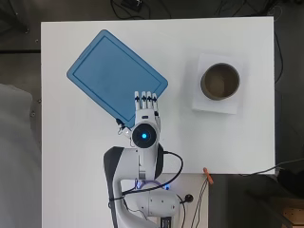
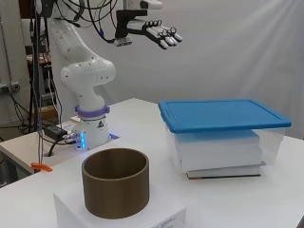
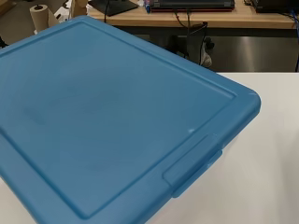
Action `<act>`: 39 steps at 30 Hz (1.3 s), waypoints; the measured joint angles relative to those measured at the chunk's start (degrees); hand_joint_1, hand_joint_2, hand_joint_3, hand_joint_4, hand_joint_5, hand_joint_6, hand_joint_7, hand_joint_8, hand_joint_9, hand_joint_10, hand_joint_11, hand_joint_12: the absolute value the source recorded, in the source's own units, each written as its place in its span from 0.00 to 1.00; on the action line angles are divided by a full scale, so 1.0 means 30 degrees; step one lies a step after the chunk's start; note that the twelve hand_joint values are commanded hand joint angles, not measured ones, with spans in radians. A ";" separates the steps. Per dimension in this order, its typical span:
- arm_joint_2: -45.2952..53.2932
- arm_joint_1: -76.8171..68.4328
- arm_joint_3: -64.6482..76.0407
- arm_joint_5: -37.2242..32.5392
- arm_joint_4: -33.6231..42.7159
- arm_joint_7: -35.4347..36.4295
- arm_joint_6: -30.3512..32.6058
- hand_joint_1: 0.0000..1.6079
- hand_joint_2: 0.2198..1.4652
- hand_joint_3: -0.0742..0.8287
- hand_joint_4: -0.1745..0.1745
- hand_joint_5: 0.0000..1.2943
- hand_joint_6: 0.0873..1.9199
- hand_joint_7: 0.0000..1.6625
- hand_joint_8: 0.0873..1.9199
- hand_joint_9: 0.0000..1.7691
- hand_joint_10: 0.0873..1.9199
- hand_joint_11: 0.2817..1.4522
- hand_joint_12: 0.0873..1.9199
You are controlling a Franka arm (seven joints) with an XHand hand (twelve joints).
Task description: Teleoperate dual arm-hand system to remove items from a box
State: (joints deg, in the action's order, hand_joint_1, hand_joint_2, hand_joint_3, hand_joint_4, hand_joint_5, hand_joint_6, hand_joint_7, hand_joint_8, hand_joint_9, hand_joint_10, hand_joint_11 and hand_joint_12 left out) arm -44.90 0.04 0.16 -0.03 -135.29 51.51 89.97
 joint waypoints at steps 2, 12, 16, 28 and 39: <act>-0.0064 0.0009 -0.0037 -0.0064 -0.0070 -0.0199 -0.0222 0.00 0.54 0.09 0.51 0.16 0.00 0.20 0.00 0.18 0.00 0.13 0.00; -0.0325 -0.0545 -0.0782 0.4926 -0.3087 0.3952 0.0958 0.00 0.39 0.05 0.52 0.09 0.00 0.13 0.00 0.17 0.00 0.12 0.00; 0.0102 -0.0668 -0.0127 0.8515 -0.5468 0.5387 0.2846 0.00 0.36 0.05 0.51 0.08 0.00 0.11 0.00 0.17 0.00 0.12 0.00; 0.1891 -0.0861 0.4865 1.2295 -0.5975 0.4953 0.9690 0.16 0.49 0.09 0.38 0.05 0.00 0.09 0.00 0.16 0.00 0.09 0.00; 0.6455 -0.1876 0.3707 1.1225 -0.5351 0.6848 1.2587 0.12 0.47 0.08 0.41 0.05 0.00 0.10 0.00 0.15 0.00 0.09 0.00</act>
State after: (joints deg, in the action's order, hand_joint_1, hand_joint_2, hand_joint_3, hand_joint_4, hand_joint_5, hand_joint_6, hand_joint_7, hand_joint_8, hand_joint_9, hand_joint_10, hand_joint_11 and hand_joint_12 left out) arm -25.54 -5.59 11.28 33.64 -151.35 72.05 127.73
